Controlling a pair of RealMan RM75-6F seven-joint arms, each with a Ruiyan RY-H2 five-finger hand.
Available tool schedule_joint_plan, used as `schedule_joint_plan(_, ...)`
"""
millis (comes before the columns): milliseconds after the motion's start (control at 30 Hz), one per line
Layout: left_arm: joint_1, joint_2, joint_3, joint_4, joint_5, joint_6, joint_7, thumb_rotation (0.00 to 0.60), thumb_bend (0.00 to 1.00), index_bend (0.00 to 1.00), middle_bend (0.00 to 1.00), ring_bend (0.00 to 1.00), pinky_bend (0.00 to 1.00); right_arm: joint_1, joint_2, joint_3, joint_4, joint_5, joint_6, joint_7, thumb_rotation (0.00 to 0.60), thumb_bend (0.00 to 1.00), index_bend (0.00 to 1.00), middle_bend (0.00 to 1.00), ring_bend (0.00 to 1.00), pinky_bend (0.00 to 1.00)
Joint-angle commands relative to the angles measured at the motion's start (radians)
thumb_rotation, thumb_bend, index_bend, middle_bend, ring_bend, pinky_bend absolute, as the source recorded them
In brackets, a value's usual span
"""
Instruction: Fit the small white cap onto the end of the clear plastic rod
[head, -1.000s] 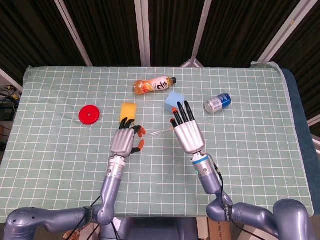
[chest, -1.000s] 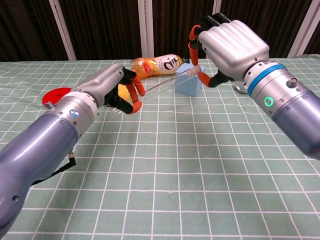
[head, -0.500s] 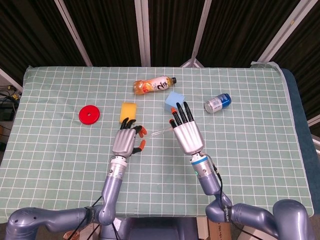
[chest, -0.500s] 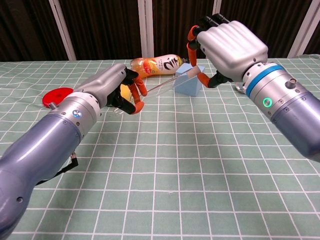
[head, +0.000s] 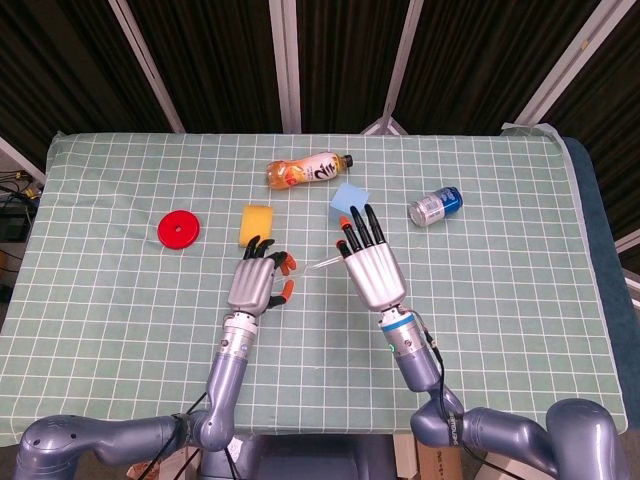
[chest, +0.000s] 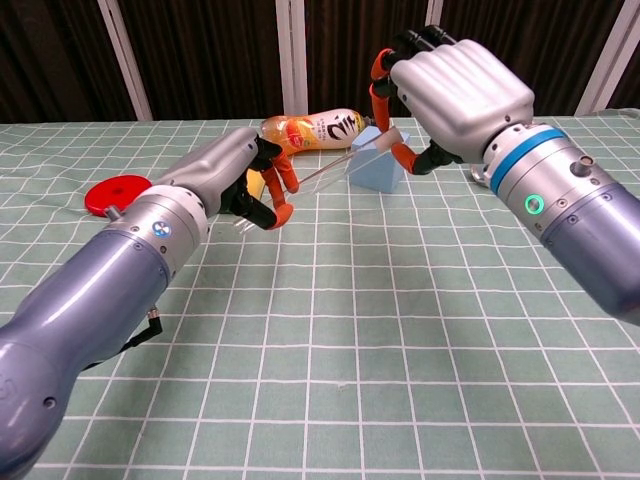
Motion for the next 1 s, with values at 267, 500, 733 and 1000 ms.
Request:
schedule_joint_plan(267, 0.003, 0.005, -0.001, -0.001, 0.013, 0.004, -0.006, 0.6, 0.75, 0.48, 0.5, 0.14, 0.02, -0.008, 0.012, 0.0, -0.017, 0.014, -0.006, -0.025, 0.6, 0.45, 0.05, 0.07, 0.0, 0.0)
schedule_joint_plan(500, 0.009, 0.023, -0.003, -0.014, 0.023, 0.006, -0.011, 0.6, 0.75, 0.48, 0.5, 0.14, 0.02, -0.021, 0.029, 0.0, -0.04, 0.027, -0.004, -0.042, 0.6, 0.45, 0.0, 0.0, 0.0, 0.0)
schedule_joint_plan(733, 0.019, 0.06, 0.015, -0.029, 0.039, 0.002, -0.001, 0.6, 0.75, 0.48, 0.5, 0.14, 0.02, -0.038, 0.059, 0.007, -0.07, 0.04, 0.009, -0.057, 0.6, 0.45, 0.0, 0.0, 0.0, 0.0)
schedule_joint_plan(1000, 0.045, 0.101, 0.064, -0.035, 0.059, -0.013, -0.007, 0.6, 0.75, 0.49, 0.5, 0.14, 0.02, -0.061, 0.102, 0.01, -0.11, 0.056, 0.021, -0.073, 0.6, 0.45, 0.0, 0.0, 0.0, 0.0)
